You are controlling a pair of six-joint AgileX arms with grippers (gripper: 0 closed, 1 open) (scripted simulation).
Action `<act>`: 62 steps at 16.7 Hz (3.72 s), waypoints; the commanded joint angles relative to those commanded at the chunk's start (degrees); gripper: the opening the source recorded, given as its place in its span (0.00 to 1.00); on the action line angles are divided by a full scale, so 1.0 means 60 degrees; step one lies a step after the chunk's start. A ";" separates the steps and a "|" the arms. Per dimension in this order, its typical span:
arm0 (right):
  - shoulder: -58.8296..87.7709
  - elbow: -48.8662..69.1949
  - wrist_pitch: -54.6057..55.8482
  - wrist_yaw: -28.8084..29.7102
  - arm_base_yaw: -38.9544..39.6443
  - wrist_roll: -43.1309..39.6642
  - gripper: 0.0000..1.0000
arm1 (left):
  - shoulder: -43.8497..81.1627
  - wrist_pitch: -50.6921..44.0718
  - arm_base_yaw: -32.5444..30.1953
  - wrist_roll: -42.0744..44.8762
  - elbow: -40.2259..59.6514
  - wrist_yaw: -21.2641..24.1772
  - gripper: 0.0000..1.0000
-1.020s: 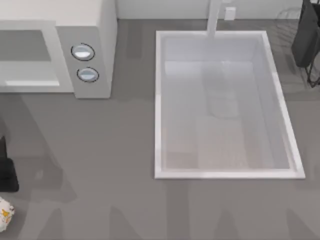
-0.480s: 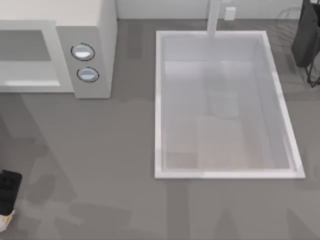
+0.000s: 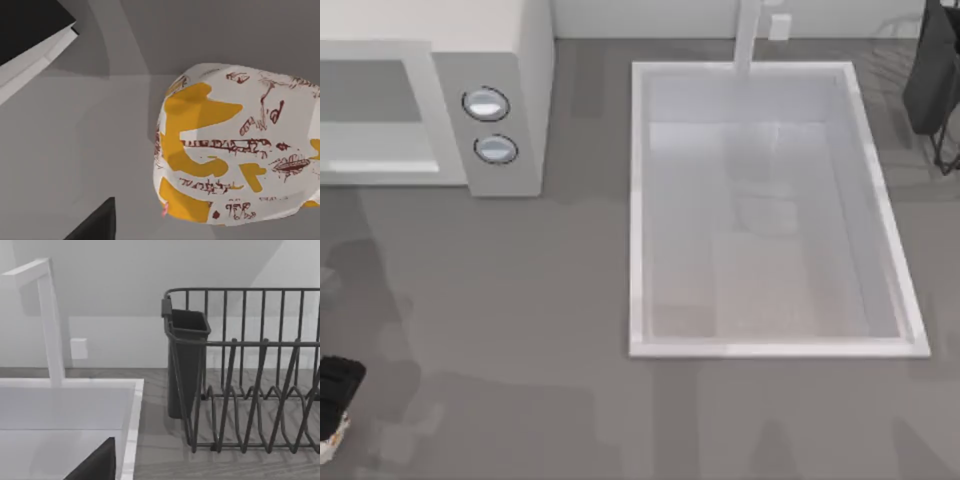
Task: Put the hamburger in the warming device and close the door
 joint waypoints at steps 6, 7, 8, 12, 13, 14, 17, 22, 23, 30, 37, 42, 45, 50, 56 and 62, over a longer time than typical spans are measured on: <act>0.0000 0.0000 0.0000 0.0000 0.0000 0.0000 1.00 | 0.0044 0.0163 -0.0051 -0.0018 -0.0140 0.0002 1.00; 0.0000 0.0000 0.0000 0.0000 0.0000 0.0000 1.00 | 0.0165 0.0380 -0.0038 -0.0020 -0.0255 0.0001 1.00; 0.0000 0.0000 0.0000 0.0000 0.0000 0.0000 1.00 | 0.0328 0.0697 -0.0025 -0.0019 -0.0407 -0.0001 1.00; 0.0000 0.0000 0.0000 0.0000 0.0000 0.0000 1.00 | 0.1254 0.2573 0.0006 0.0029 -0.1241 -0.0002 1.00; 0.0000 0.0000 0.0000 0.0000 0.0000 0.0000 1.00 | 0.1476 0.3015 0.0014 0.0039 -0.1449 -0.0003 1.00; 0.0000 0.0000 0.0000 0.0000 0.0000 0.0000 1.00 | 0.1673 0.3370 0.0023 0.0048 -0.1625 -0.0003 1.00; 0.0000 0.0000 0.0000 0.0000 0.0000 0.0000 1.00 | 0.1952 0.3824 0.0033 0.0064 -0.1873 -0.0003 1.00; 0.0000 0.0000 0.0000 0.0000 0.0000 0.0000 1.00 | 0.1952 0.3824 0.0033 0.0064 -0.1873 -0.0003 0.85; 0.0000 0.0000 0.0000 0.0000 0.0000 0.0000 1.00 | 0.1952 0.3824 0.0033 0.0064 -0.1873 -0.0003 0.77; 0.0000 0.0000 0.0000 0.0000 0.0000 0.0000 1.00 | 0.1952 0.3824 0.0033 0.0064 -0.1873 -0.0003 0.25; 0.0000 0.0000 0.0000 0.0000 0.0000 0.0000 1.00 | 0.1952 0.3824 0.0033 0.0064 -0.1873 -0.0003 0.00; 0.0000 0.0000 0.0000 0.0000 0.0000 0.0000 1.00 | 0.1058 0.3076 0.0128 0.0152 -0.1625 0.0194 0.00; 0.0000 0.0000 0.0000 0.0000 0.0000 0.0000 1.00 | 0.0940 0.2692 0.0123 0.0165 -0.1316 0.0194 0.00; 0.0000 0.0000 0.0000 0.0000 0.0000 0.0000 1.00 | 0.0163 0.0178 0.0080 0.0165 0.0079 0.0193 0.00; 0.0000 0.0000 0.0000 0.0000 0.0000 0.0000 1.00 | -0.0642 -0.1413 0.0082 0.0079 0.1166 0.0195 0.00; 0.0000 0.0000 0.0000 0.0000 0.0000 0.0000 1.00 | -0.0452 -0.1093 0.0134 0.0024 0.1220 0.0221 0.00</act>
